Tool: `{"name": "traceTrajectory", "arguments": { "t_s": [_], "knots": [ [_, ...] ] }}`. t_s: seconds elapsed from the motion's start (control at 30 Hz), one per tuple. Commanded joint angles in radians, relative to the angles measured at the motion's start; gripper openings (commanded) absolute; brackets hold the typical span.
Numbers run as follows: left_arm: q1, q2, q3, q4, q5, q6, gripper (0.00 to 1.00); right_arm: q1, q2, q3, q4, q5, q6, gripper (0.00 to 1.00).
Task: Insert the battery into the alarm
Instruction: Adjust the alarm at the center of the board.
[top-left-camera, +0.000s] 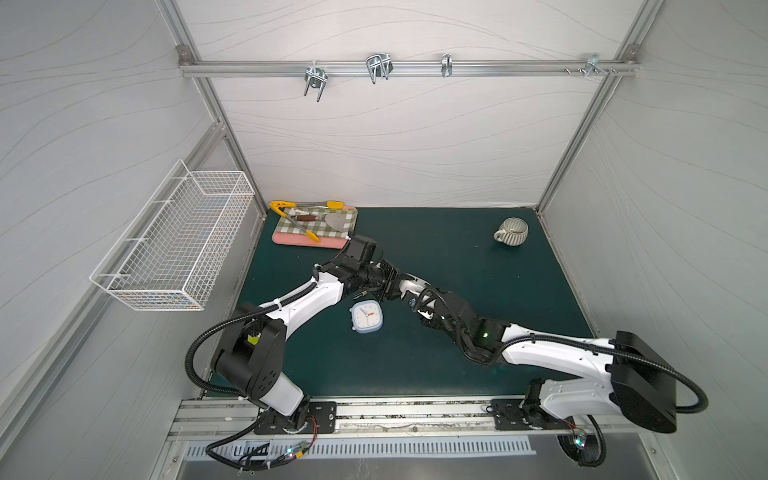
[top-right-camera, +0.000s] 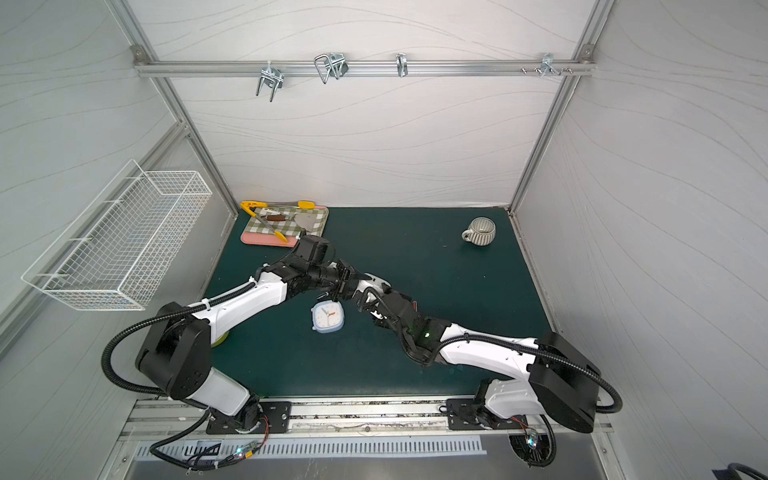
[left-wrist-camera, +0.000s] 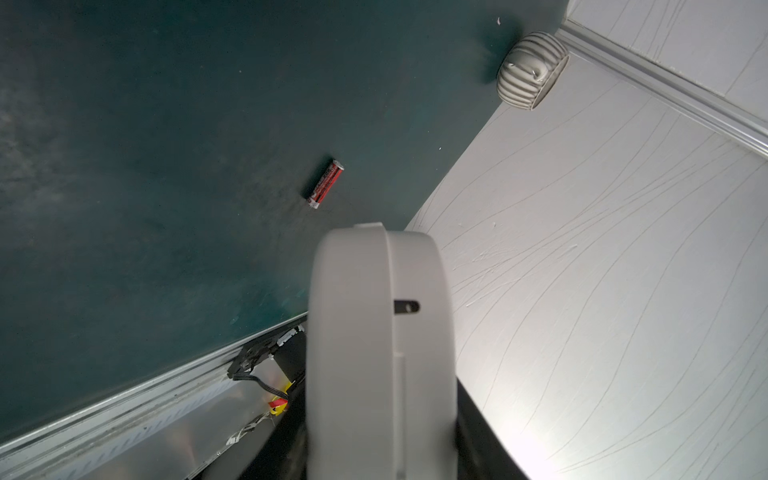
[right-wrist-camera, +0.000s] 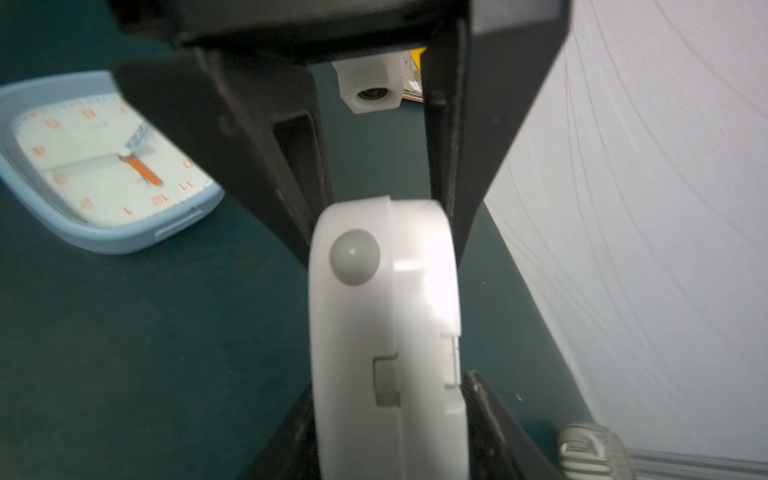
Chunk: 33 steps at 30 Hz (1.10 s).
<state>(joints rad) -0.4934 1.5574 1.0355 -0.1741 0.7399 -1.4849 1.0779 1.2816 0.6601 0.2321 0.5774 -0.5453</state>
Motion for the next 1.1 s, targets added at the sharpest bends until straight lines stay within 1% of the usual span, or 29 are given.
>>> {"name": "traceTrajectory", "arguments": {
  "t_s": [0.0, 0.03, 0.1, 0.2, 0.23, 0.3, 0.4, 0.43, 0.5, 0.53, 0.6, 0.63, 0.7, 0.8, 0.9, 1.07],
  "knots": [
    [-0.005, -0.002, 0.028, 0.032, 0.021, 0.040, 0.30, 0.000, -0.002, 0.019, 0.033, -0.008, 0.046, 0.67],
    [-0.004, -0.003, 0.025, 0.043, 0.020, 0.040, 0.30, 0.001, -0.006, 0.019, 0.030, -0.010, 0.049, 0.72],
    [-0.004, 0.000, 0.020, 0.061, 0.013, 0.043, 0.29, -0.001, -0.016, 0.016, 0.023, -0.024, 0.061, 0.77],
    [-0.004, 0.015, -0.004, 0.142, 0.000, 0.019, 0.29, -0.003, -0.041, 0.008, 0.007, -0.044, 0.091, 0.79],
    [-0.004, 0.020, -0.006, 0.158, -0.015, 0.025, 0.29, -0.004, -0.055, 0.004, 0.003, -0.049, 0.110, 0.80],
    [-0.004, 0.036, 0.001, 0.178, -0.051, 0.064, 0.28, -0.017, -0.098, -0.003, -0.021, -0.097, 0.170, 0.82],
    [-0.004, 0.083, 0.027, 0.179, -0.093, 0.147, 0.28, -0.069, -0.188, -0.024, -0.053, -0.213, 0.332, 0.84],
    [-0.004, 0.105, 0.031, 0.182, -0.107, 0.169, 0.29, -0.099, -0.220, -0.037, -0.056, -0.264, 0.412, 0.84],
    [-0.005, 0.150, 0.033, 0.242, -0.112, 0.197, 0.28, -0.179, -0.268, -0.055, -0.078, -0.327, 0.590, 0.84],
    [-0.005, 0.177, 0.029, 0.292, -0.108, 0.201, 0.28, -0.235, -0.280, -0.057, -0.111, -0.363, 0.697, 0.84],
    [-0.007, 0.227, 0.015, 0.388, -0.101, 0.186, 0.27, -0.339, -0.287, -0.071, -0.152, -0.433, 0.883, 0.84],
    [-0.007, 0.251, 0.007, 0.450, -0.092, 0.183, 0.27, -0.398, -0.284, -0.085, -0.159, -0.498, 0.969, 0.84],
    [-0.007, 0.289, 0.003, 0.510, -0.086, 0.193, 0.27, -0.496, -0.260, -0.105, -0.167, -0.617, 1.108, 0.84],
    [-0.010, 0.318, 0.008, 0.500, -0.112, 0.264, 0.27, -0.589, -0.180, -0.123, -0.139, -0.786, 1.229, 0.84],
    [-0.011, 0.343, 0.020, 0.453, -0.128, 0.327, 0.28, -0.617, -0.068, -0.108, -0.113, -0.905, 1.287, 0.84],
    [-0.011, 0.377, 0.020, 0.438, -0.132, 0.345, 0.31, -0.619, 0.118, -0.075, 0.018, -1.020, 1.387, 0.84]
  ]
}}
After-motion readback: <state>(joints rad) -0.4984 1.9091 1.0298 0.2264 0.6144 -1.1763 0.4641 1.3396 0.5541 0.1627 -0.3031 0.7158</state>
